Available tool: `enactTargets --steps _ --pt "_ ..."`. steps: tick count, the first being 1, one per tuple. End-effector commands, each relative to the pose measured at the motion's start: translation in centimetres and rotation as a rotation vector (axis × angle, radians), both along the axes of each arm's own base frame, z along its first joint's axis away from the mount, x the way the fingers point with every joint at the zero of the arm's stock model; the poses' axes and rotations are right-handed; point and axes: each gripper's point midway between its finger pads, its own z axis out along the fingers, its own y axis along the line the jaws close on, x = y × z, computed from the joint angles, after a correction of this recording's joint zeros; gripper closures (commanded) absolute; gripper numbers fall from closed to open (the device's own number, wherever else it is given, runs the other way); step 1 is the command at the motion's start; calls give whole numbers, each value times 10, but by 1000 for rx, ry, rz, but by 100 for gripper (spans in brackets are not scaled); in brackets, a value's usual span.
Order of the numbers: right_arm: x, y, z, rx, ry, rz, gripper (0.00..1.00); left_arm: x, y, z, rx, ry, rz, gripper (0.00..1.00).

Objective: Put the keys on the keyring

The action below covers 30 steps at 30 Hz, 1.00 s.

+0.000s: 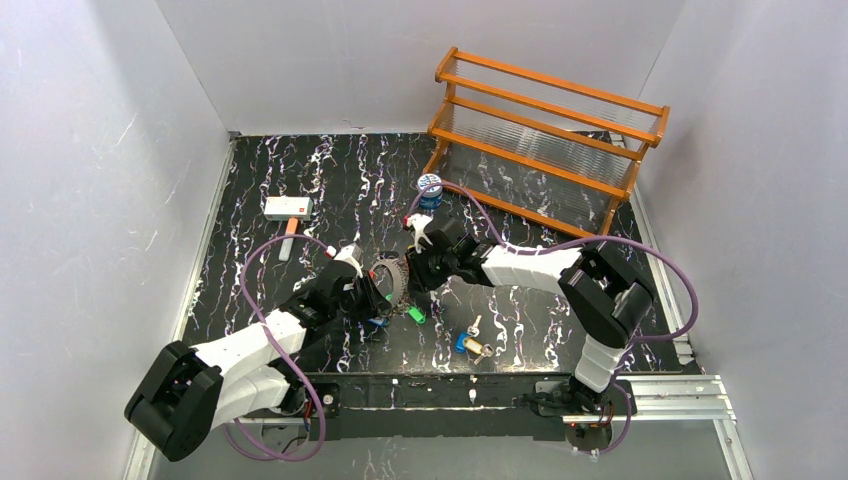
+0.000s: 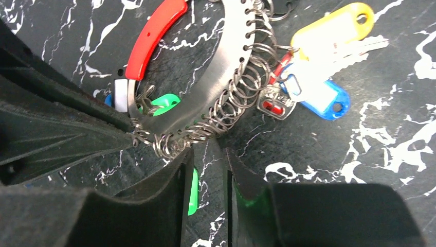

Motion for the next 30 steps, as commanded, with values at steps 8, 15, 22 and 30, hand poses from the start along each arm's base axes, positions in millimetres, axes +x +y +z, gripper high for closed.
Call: enactTargets --steps 8,15,22,30 --pt "-17 11 27 104 -40 165 61 -1 3 -2 10 -7 8 85" --pt "-16 14 25 72 -76 215 67 1 3 0 9 -12 8 84" --pt "-16 21 24 57 -94 230 71 3 5 4 27 -29 8 84" --pt "-27 27 30 94 -40 238 70 5 12 11 63 -56 19 81"
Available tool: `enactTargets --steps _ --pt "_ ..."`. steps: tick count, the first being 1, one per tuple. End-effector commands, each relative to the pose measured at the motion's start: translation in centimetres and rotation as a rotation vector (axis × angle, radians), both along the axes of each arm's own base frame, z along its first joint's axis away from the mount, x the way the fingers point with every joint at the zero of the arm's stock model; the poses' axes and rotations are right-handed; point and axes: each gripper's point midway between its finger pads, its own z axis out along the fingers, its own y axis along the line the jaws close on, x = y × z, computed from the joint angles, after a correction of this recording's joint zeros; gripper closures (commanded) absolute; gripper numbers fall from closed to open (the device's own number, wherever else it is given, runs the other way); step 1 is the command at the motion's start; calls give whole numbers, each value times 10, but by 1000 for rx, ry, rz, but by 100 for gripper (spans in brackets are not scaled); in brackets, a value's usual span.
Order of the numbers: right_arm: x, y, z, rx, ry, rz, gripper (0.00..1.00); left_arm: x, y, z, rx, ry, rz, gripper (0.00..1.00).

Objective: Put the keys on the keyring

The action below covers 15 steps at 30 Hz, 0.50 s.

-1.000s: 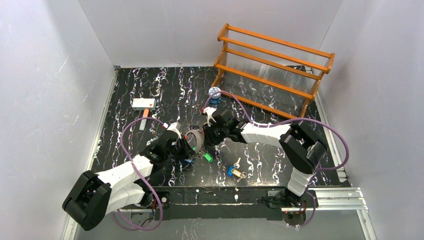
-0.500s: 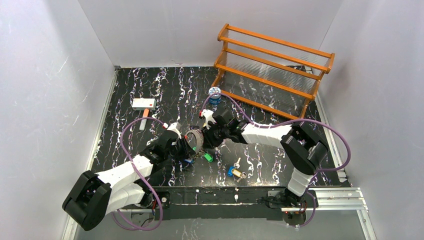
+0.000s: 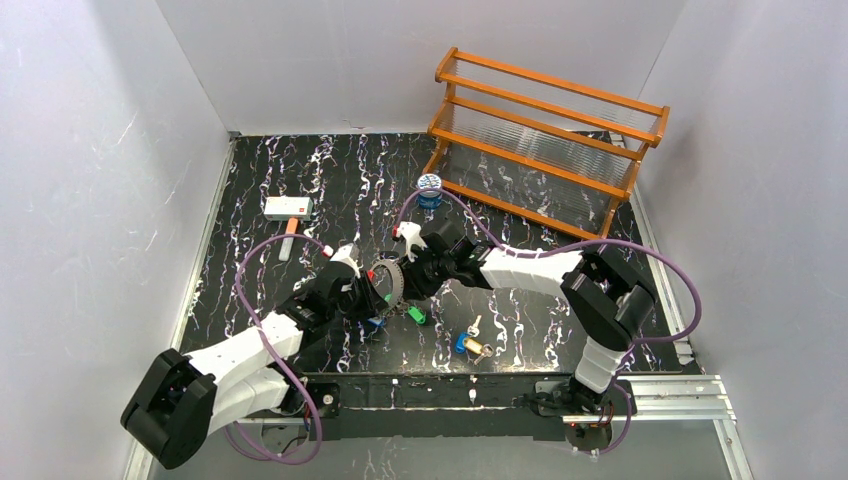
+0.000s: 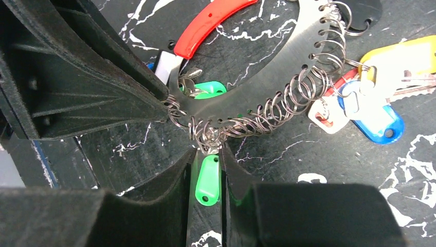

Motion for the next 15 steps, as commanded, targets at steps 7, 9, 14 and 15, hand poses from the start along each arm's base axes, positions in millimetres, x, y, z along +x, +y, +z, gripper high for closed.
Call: enactTargets --steps 7,9,14,15 --pt "-26 24 11 53 93 40 72 5 5 10 31 -31 9 80" --pt "-31 25 9 50 116 37 73 5 5 10 33 -32 7 80" --pt "-38 30 8 53 148 44 73 8 10 9 62 -37 31 81" --pt "-39 31 7 52 152 44 74 7 11 7 67 -33 31 82"
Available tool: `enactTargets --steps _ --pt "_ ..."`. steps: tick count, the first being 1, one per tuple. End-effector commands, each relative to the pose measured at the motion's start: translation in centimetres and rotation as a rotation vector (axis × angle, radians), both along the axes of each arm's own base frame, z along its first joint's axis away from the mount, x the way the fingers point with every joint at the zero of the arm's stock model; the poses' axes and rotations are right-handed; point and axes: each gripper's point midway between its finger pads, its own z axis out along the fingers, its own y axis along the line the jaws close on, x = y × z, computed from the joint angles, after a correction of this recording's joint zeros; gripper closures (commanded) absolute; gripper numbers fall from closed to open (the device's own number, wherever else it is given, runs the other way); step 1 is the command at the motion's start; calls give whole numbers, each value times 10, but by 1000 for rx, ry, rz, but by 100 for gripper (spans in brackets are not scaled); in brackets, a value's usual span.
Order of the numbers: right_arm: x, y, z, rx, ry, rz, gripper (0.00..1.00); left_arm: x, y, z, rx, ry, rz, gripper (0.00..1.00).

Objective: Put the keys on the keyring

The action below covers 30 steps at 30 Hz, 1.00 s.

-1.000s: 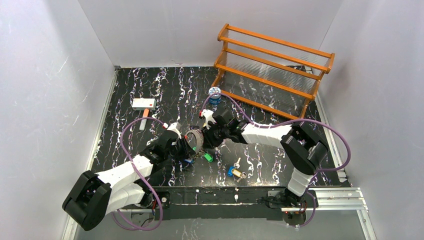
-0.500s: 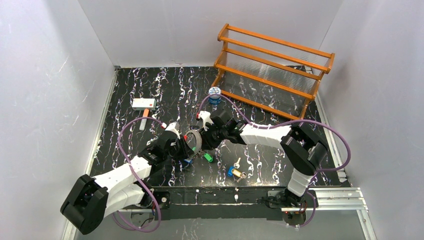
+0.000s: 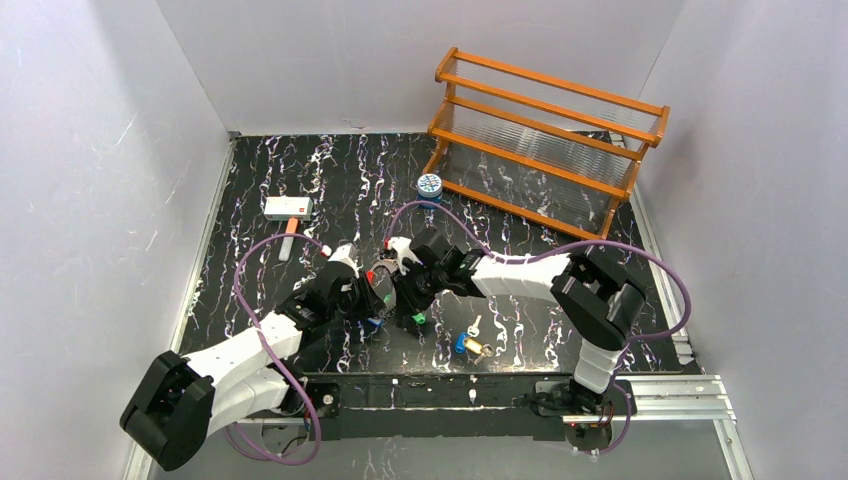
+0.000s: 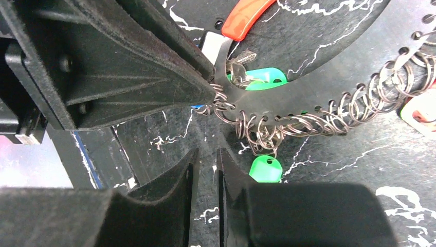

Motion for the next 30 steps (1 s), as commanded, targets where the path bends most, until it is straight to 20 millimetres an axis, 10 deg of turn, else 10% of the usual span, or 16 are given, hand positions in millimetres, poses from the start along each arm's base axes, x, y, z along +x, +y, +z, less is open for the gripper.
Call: enactTargets --steps 1,30 --pt "0 18 15 46 15 5 74 6 4 5 33 -21 18 83" --pt "11 15 -35 -75 24 -90 91 4 17 9 129 -13 -1 93"
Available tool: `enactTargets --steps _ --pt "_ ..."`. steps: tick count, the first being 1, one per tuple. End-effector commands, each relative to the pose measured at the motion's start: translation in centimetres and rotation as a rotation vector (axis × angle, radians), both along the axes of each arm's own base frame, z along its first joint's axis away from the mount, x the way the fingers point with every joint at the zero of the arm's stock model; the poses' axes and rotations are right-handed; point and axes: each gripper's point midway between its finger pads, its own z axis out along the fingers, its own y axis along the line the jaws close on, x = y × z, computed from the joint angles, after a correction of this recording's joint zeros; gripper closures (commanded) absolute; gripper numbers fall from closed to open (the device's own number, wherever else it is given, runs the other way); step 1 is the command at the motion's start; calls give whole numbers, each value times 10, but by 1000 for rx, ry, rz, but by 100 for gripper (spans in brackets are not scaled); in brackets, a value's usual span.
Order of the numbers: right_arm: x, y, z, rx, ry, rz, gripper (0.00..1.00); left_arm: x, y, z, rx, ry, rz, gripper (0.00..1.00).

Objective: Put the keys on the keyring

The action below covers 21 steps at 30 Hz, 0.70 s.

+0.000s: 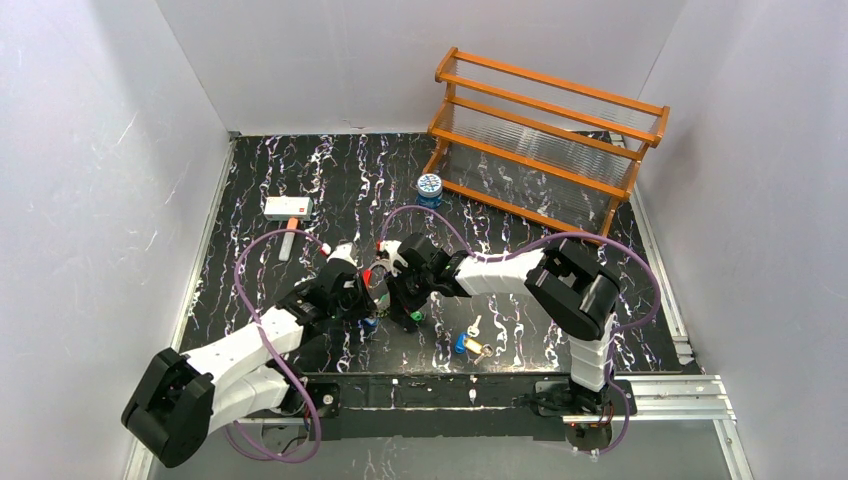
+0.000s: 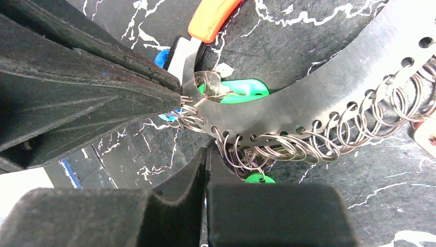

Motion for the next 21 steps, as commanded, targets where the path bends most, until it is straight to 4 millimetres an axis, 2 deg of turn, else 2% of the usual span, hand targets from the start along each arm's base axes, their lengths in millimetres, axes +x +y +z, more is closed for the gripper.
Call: enactTargets --steps 1,5,12,16,21 --pt "6 -2 -4 -18 -35 -25 91 5 -3 20 -10 -47 -21 92" --pt "7 -1 0 -5 -41 -23 91 6 -11 31 -63 -81 -41 90" --pt "7 1 18 46 -64 -21 93 6 -16 38 -121 -126 -50 89" --pt "10 1 22 53 -83 -34 94 1 -26 33 -172 -105 -86 86" --pt "11 1 21 50 -86 -40 94 -3 -27 17 -177 -71 -82 83"
